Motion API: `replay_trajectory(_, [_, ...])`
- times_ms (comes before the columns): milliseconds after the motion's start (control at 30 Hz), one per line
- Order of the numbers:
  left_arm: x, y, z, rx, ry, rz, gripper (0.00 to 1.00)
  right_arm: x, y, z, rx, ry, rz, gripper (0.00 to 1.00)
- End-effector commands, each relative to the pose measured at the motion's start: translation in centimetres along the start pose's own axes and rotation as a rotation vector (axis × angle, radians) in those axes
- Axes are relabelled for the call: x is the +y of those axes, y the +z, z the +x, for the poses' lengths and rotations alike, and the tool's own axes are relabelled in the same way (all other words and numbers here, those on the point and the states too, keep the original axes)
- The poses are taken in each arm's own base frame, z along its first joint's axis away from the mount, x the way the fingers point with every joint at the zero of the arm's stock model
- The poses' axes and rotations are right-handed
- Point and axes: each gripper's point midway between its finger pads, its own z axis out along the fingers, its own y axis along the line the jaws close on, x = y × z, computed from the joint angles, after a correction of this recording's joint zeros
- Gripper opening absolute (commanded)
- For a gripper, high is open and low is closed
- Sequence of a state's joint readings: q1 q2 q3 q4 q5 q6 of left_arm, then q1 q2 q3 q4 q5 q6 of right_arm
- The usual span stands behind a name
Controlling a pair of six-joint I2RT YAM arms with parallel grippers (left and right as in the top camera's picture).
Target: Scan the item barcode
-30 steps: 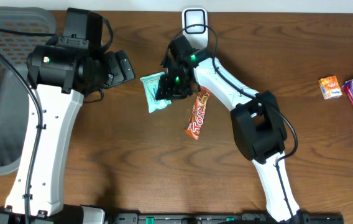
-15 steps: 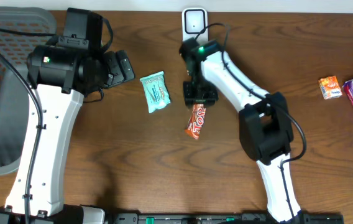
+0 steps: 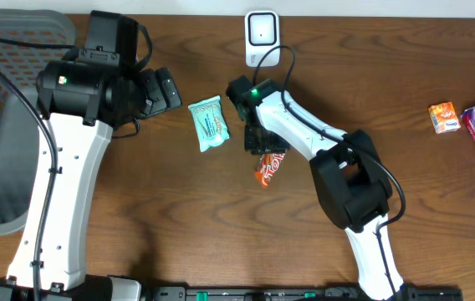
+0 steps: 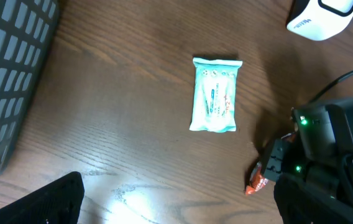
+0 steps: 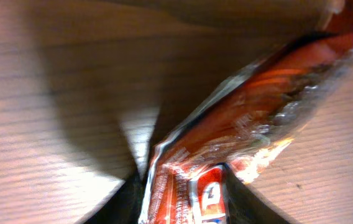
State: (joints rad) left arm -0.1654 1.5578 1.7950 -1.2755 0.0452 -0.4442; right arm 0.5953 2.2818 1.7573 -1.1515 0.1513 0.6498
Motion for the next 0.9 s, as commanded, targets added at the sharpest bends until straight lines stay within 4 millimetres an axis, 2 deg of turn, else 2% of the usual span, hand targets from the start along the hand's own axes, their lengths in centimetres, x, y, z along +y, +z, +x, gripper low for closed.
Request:
replay_trajectory(0, [0.3,0.2,-0.2,-0.003,0.003,-0.018,0.98,-2.3,2.7,1.3,0.074,0.039,0.084,0.1])
replay_trajectory(67, [0.3,0.2,-0.2,-0.003,0.003,-0.018,0.98,-2.5,2.4,1.2,0.096,0.042,0.066,0.01])
replay_trajectory(133, [0.3,0.2,-0.2,-0.003,0.003,-0.018,0.98,-2.1,1.9,1.1,0.132,0.02,0.001,0.01])
replay_trajectory(267, [0.3,0.2,-0.2,-0.003,0.003,-0.018,0.98,0.3,-0.4,0.4,0.21,-0.076,-0.262,0.01])
replay_trajectory(333, [0.3,0.2,-0.2,-0.003,0.003,-0.018,0.98,2.1,-2.6,-0.2,0.23,-0.17,-0.472,0.01])
replay_trajectory(433, [0.3,0.2,-0.2,-0.003,0.003,-0.018,0.98,4.0,-8.2,-1.1,0.215,-0.329,-0.872,0.01])
replay_trajectory(500, [0.3,0.2,-0.2,-0.003,0.003,-0.018,0.98,3.9,-11.1,-1.4,0.17,-0.426,-1.067,0.01])
replay_trajectory(567, [0.3,0.2,-0.2,-0.003,0.003,-0.018,0.98,3.1,-12.3,-1.4,0.133,-0.485,-1.168,0.01])
replay_trajectory(633, [0.3,0.2,-0.2,-0.003,0.003,-0.018,0.98,1.9,-12.0,-1.2,0.119,-0.519,-1.19,0.01])
replay_trajectory(733, [0.3,0.2,-0.2,-0.003,0.003,-0.018,0.98,0.8,-10.6,-0.5,0.136,-0.522,-1.218,0.01])
replay_trajectory(867, [0.3,0.2,-0.2,-0.003,0.003,-0.018,0.98,0.1,-6.9,1.2,0.21,-0.446,-1.232,0.01])
